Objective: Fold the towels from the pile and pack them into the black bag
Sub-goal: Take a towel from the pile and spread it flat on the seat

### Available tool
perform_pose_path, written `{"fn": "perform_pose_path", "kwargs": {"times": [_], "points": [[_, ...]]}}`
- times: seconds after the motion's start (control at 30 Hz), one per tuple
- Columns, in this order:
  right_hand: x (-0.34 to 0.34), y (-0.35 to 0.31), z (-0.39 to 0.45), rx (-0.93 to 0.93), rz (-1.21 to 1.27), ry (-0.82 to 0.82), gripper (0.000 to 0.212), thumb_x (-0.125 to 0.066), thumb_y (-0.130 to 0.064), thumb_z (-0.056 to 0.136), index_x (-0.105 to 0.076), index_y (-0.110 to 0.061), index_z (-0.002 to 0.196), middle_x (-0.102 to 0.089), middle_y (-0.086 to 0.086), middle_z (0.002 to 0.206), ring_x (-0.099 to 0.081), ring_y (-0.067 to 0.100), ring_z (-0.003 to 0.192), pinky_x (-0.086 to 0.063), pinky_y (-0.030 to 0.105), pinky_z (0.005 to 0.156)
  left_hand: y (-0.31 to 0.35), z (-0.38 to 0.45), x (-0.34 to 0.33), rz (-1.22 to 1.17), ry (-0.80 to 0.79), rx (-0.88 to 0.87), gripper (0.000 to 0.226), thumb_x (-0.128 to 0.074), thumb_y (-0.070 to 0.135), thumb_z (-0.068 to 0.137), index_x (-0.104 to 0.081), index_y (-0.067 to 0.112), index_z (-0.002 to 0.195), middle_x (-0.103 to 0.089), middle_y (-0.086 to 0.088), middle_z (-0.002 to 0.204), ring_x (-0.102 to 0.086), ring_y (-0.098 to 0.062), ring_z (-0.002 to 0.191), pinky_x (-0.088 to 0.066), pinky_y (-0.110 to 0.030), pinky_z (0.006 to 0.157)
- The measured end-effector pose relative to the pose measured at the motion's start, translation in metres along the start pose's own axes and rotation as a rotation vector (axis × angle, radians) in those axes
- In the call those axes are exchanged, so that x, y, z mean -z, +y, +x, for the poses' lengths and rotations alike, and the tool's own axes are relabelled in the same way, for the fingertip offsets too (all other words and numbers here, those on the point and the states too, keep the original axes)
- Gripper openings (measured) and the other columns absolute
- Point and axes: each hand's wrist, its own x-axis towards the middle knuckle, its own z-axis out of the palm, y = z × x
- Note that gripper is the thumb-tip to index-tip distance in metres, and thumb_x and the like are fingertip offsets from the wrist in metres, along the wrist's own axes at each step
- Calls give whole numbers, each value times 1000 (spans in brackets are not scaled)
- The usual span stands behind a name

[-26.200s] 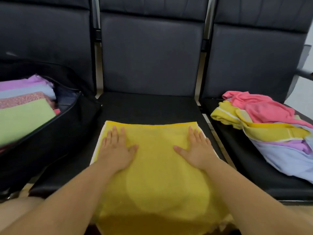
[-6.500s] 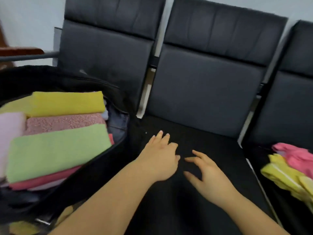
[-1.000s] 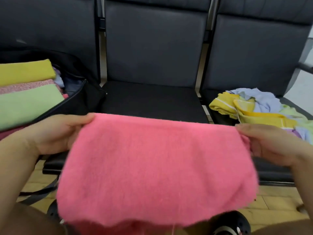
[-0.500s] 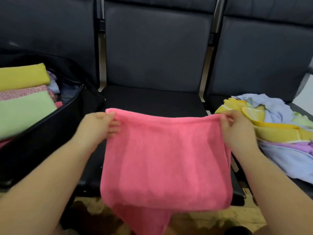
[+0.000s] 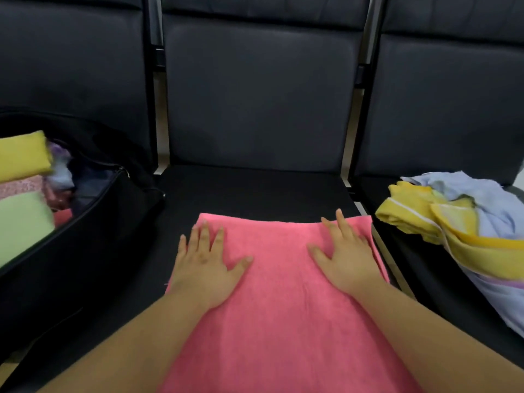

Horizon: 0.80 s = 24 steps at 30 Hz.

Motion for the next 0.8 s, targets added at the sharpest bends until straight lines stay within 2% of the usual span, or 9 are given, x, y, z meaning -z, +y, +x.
{"fn": "perform_pose_path", "kwargs": {"times": [0.17,0.43,0.57,0.63,0.7,0.73,0.77,0.8], "points": [[1,2,41,72,37,2,67,-42,-61,90,-29,-30,148,-6,-5,161,-19,19,145,-14,44,119,6,47,4,5,-22,30,89,-11,72,88,11,13,152,14,-8,160,14,-21,147,11,-37,117],[-6,7,118,51,102,101,66,-42,-64,87,-44,-25,140,-25,-5,157,-30,15,140,-25,40,116,11,130,3,-16,37,59,91,-13,74,87,6,14,153,10,-9,160,9,-22,148,8,-38,118],[-13,15,158,61,151,194,53,-53,-54,86,-53,-23,129,-34,-4,152,-35,16,136,-29,34,111,13,165,2,-21,90,46,91,-14,73,87,0,13,153,6,-10,161,6,-22,148,6,-38,119],[-16,16,177,60,176,260,48,-52,-55,84,-60,-20,116,-47,0,141,-43,18,128,-33,32,104,14,180,2,-61,138,40,89,-20,71,88,-7,12,153,7,-11,160,7,-23,148,4,-38,119],[-20,15,191,63,140,412,50,-43,-56,80,-65,-15,98,-59,5,116,-52,24,110,-39,35,91,15,189,1,-134,269,40,81,-36,63,90,-24,11,150,1,-13,160,0,-26,147,-3,-38,118],[-21,13,195,63,98,521,48,-41,-53,80,-65,-12,89,-59,7,102,-54,28,97,-40,36,82,15,191,1,-177,387,41,70,-47,55,89,-39,10,142,-13,-15,157,-13,-29,144,-12,-39,116],[-21,13,197,45,62,595,43,-42,-47,82,-63,-10,84,-57,8,90,-53,29,85,-39,35,73,15,192,1,-220,520,40,55,-56,46,86,-52,10,128,-33,-16,146,-31,-31,134,-23,-40,109],[-20,12,198,-1,38,581,35,-45,-41,86,-59,-10,84,-54,6,82,-50,28,78,-35,33,66,15,194,1,-248,611,43,39,-61,38,84,-59,10,111,-48,-14,126,-44,-32,117,-32,-40,97]]}}
